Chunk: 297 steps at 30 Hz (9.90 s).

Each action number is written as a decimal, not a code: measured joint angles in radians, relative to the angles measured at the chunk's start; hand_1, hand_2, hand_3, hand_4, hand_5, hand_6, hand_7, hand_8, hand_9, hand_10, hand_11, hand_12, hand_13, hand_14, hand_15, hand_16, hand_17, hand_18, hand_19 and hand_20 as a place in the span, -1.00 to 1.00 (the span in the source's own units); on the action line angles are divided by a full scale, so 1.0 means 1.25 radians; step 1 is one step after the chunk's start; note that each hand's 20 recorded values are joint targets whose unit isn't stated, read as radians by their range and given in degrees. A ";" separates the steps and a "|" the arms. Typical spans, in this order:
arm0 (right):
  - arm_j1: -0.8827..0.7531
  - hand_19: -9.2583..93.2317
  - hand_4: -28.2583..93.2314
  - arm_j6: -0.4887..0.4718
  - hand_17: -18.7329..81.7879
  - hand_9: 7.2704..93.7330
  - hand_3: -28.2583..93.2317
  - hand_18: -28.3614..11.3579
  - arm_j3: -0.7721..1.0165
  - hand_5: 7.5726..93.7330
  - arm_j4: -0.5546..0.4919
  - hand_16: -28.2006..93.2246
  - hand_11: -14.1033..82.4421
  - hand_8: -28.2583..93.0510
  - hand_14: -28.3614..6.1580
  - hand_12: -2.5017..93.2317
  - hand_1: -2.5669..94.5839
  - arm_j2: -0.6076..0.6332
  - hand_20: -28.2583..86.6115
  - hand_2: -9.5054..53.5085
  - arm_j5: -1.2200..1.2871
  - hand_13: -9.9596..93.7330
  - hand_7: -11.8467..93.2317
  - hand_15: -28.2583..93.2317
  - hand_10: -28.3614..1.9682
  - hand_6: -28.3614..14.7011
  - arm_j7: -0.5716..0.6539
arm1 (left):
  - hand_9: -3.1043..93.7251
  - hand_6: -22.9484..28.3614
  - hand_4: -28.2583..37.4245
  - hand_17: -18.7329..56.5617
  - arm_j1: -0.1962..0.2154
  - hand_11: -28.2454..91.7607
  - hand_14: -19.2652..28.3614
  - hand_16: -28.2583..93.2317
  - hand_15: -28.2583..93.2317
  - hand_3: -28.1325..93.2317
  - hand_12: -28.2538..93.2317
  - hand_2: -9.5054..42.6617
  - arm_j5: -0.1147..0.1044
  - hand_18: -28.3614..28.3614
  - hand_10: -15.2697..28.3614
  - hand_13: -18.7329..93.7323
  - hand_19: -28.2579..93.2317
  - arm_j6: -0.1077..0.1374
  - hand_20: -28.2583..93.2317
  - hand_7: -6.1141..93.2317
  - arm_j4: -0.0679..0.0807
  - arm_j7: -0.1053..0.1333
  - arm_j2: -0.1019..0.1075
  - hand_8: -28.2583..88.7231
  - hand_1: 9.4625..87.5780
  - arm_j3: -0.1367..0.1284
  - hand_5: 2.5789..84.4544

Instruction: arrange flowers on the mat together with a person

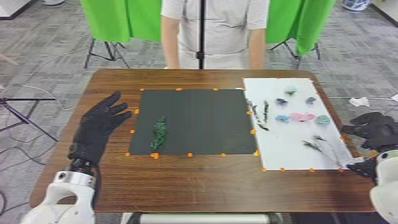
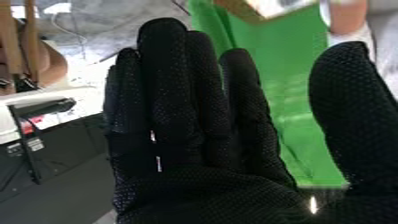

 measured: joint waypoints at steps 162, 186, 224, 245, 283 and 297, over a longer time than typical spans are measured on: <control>0.650 0.95 -0.89 -0.184 0.10 0.70 0.57 -0.66 -0.617 0.53 -0.095 -0.27 -0.15 -0.71 -0.17 -0.58 -0.21 -0.366 -0.19 -0.71 0.015 0.52 -0.51 0.44 -0.13 0.21 0.032 | -0.21 0.10 -1.00 -0.75 0.029 -0.17 0.86 -0.63 0.18 0.74 -0.39 -0.40 -0.024 0.93 0.47 -0.20 0.26 0.039 -0.33 -0.66 -0.011 0.044 0.030 -0.67 -0.72 -0.025 -0.16; 0.232 0.12 -1.00 -0.128 -0.46 -0.09 0.73 -0.69 -0.151 -0.10 -0.065 -0.29 -0.56 -0.73 -0.40 -0.67 -0.54 -0.321 -0.19 -0.54 0.880 -0.12 -0.50 -0.14 -0.04 0.41 -0.417 | -0.27 0.00 -1.00 -0.76 0.028 -0.24 0.80 -0.62 0.12 0.75 -0.38 -0.45 0.007 0.90 0.39 -0.22 0.19 0.027 -0.33 -0.68 0.006 0.056 0.014 -0.67 -0.74 -0.021 -0.22; 0.102 0.08 -1.00 -0.140 -0.54 -0.15 0.76 -0.71 -0.112 -0.20 -0.036 -0.23 -0.59 -0.74 -0.40 -0.65 -0.57 -0.334 -0.17 -0.55 0.875 -0.15 -0.49 -0.19 0.03 0.50 -0.454 | -0.26 0.00 -1.00 -0.76 0.035 -0.23 0.82 -0.61 0.12 0.75 -0.37 -0.46 0.009 0.90 0.41 -0.22 0.18 0.023 -0.32 -0.67 0.011 0.048 -0.004 -0.67 -0.72 -0.013 -0.25; 0.108 0.09 -1.00 -0.138 -0.54 -0.14 0.77 -0.71 -0.111 -0.19 -0.032 -0.23 -0.58 -0.74 -0.40 -0.65 -0.56 -0.330 -0.16 -0.56 0.875 -0.13 -0.49 -0.17 0.03 0.49 -0.461 | -0.26 0.02 -1.00 -0.76 0.033 -0.21 0.82 -0.61 0.12 0.75 -0.37 -0.46 0.009 0.90 0.43 -0.22 0.19 0.022 -0.32 -0.66 0.013 0.048 -0.006 -0.67 -0.71 -0.013 -0.25; 0.122 0.18 -0.99 -0.118 -0.51 -0.05 0.78 -0.73 -0.112 -0.14 -0.033 -0.25 -0.47 -0.74 -0.39 -0.63 -0.52 -0.331 -0.12 -0.63 0.841 -0.05 -0.47 0.01 -0.08 0.44 -0.458 | -0.25 0.04 -1.00 -0.76 0.033 -0.20 0.82 -0.61 0.13 0.76 -0.37 -0.47 -0.002 0.89 0.43 -0.22 0.19 0.024 -0.32 -0.65 0.013 0.051 0.006 -0.67 -0.69 -0.010 -0.24; 0.210 0.59 -0.94 0.034 -0.24 0.15 0.77 -0.77 -0.158 -0.01 -0.037 -0.33 0.18 -0.75 -0.23 -0.55 -0.35 -0.217 -0.02 -0.83 0.506 0.23 -0.42 0.57 -0.14 0.35 -0.274 | -0.25 0.04 -1.00 -0.76 0.040 -0.19 0.82 -0.61 0.13 0.76 -0.37 -0.47 -0.001 0.90 0.44 -0.22 0.19 0.024 -0.32 -0.65 0.009 0.052 0.005 -0.67 -0.68 -0.011 -0.24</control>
